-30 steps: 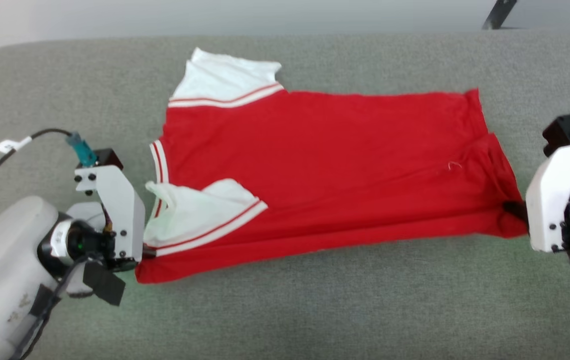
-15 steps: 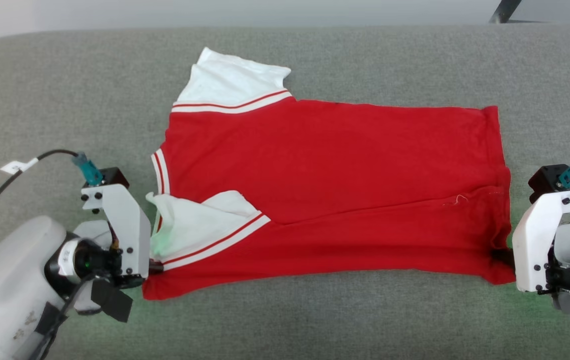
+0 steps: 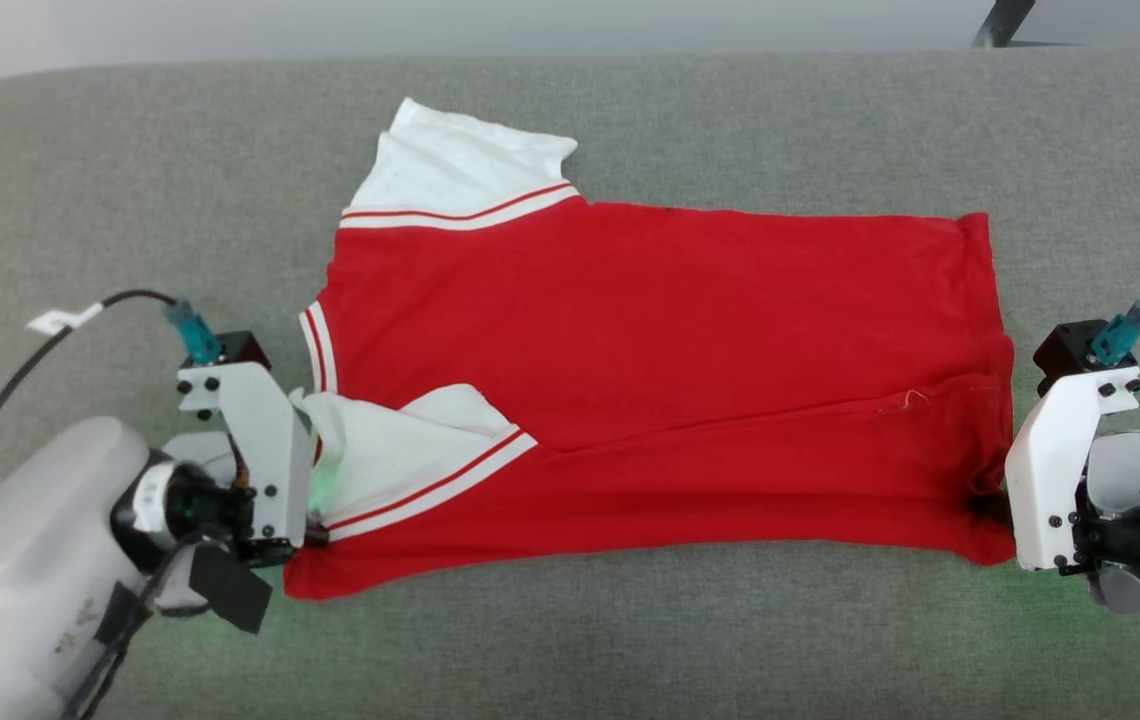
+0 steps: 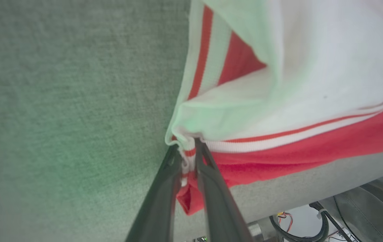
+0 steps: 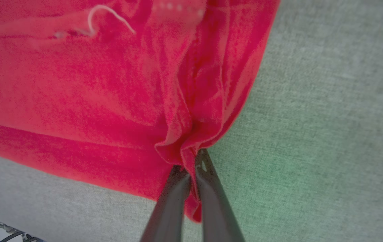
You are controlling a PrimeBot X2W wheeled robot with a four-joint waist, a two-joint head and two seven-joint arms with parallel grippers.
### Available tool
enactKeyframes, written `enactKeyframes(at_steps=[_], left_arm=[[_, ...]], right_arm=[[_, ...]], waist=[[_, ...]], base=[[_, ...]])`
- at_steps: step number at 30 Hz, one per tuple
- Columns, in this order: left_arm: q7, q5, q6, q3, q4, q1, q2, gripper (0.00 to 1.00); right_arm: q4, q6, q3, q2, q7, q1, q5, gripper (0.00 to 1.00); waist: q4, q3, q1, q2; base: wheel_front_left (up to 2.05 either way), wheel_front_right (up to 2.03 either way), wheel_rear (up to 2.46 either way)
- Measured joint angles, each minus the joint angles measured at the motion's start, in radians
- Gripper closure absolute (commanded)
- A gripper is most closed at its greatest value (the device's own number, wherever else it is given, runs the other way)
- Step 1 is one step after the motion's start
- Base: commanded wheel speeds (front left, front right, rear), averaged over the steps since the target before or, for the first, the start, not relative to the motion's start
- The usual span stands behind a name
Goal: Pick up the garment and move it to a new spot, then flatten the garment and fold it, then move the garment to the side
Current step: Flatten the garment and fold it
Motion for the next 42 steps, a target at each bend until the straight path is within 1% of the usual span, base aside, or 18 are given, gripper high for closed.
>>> enactKeyframes(at_steps=[1,2,6,10,12,15,16,17,18,21,25,29,32,34,37,39,42], left_arm=[[0.009,0.006,0.003,-0.006,0.0,-0.009,0.002,0.11],[0.012,0.013,0.006,-0.01,0.0,-0.015,0.002,0.0],[0.03,0.033,0.018,-0.019,-0.01,-0.04,0.011,0.0],[0.072,0.045,0.035,-0.026,-0.041,-0.064,0.057,0.0],[0.069,0.058,0.041,-0.018,-0.067,-0.085,0.079,0.0],[0.03,0.075,0.043,0.001,-0.111,-0.099,0.107,0.0],[0.011,0.08,0.042,0.007,-0.126,-0.099,0.115,0.0],[-0.01,0.089,0.033,0.013,-0.143,-0.099,0.122,0.0],[-0.039,0.091,0.029,0.026,-0.158,-0.098,0.127,0.0],[-0.144,0.096,0.008,0.06,-0.199,-0.08,0.131,0.0],[-0.284,0.121,-0.006,0.085,-0.234,-0.022,0.137,0.0],[-0.43,0.138,-0.01,0.117,-0.262,0.04,0.137,0.0],[-0.548,0.155,-0.011,0.144,-0.286,0.091,0.134,0.0],[-0.626,0.173,-0.015,0.155,-0.306,0.123,0.133,0.0],[-0.743,0.194,-0.023,0.176,-0.339,0.176,0.131,0.0],[-0.83,0.193,-0.009,0.207,-0.359,0.22,0.122,0.0],[-0.947,0.206,-0.001,0.228,-0.402,0.287,0.114,0.0]], right_arm=[[0.006,0.0,0.001,-0.001,-0.002,-0.001,0.0,1.0],[0.012,0.0,0.003,-0.002,-0.004,-0.001,0.0,1.0],[0.036,0.0,0.011,-0.007,-0.008,-0.001,0.0,1.0],[0.056,0.0,0.015,-0.015,-0.006,0.006,0.001,1.0],[0.064,0.0,0.017,-0.017,-0.006,0.013,0.001,1.0],[0.072,0.0,0.02,-0.02,-0.006,0.017,0.001,1.0],[0.073,0.0,0.023,-0.022,-0.006,0.018,0.001,0.68],[0.07,0.0,0.029,-0.024,-0.006,0.019,0.0,0.08],[0.069,0.0,0.029,-0.026,-0.006,0.02,0.0,0.0],[0.074,0.0,0.016,-0.029,-0.009,0.02,-0.018,0.0],[0.076,0.0,-0.014,-0.034,0.008,0.012,-0.036,0.0],[0.035,0.0,-0.056,-0.053,0.016,0.01,-0.055,0.0],[-0.028,0.0,-0.091,-0.06,-0.002,0.028,-0.06,0.0],[-0.083,0.0,-0.114,-0.062,-0.052,0.055,-0.058,0.0],[-0.173,0.0,-0.128,-0.065,-0.176,0.108,-0.052,0.0],[-0.228,0.0,-0.121,-0.068,-0.291,0.155,-0.053,0.0],[-0.278,0.0,-0.118,-0.054,-0.492,0.225,-0.051,0.0]], waist=[[0.001,-0.006,0.0,0.0],[0.003,-0.013,0.0,0.0],[0.011,-0.043,0.0,0.0],[0.021,-0.075,0.0,0.0],[0.026,-0.09,0.0,0.0],[0.033,-0.108,0.0,0.0],[0.035,-0.114,0.0,0.0],[0.038,-0.119,0.0,-0.0001],[0.039,-0.123,0.0,0.0],[0.042,-0.134,0.0,0.0],[0.042,-0.154,0.0,0.0],[0.042,-0.18,0.0,0.0],[0.045,-0.202,0.0,0.0],[0.049,-0.216,0.0,0.0],[0.06,-0.236,-0.0001,0.0],[0.068,-0.251,0.0,0.0],[0.082,-0.273,0.0,0.0]], base=[[0.0,0.0,0.0],[0.0,0.0,0.0],[0.0,0.0,0.0],[0.0,0.0,0.0],[0.0,0.0,0.0],[0.0,0.0,0.0],[0.0,0.0,0.0],[0.0,0.0,0.0],[0.0,0.0,0.0],[0.0,0.0,0.0],[0.0,0.0,0.0],[0.0,0.0,0.0],[0.0,0.0,0.0],[0.0,0.0,0.0],[0.0,0.0,0.0],[0.0,0.0,0.0],[0.0,0.0,0.0]])
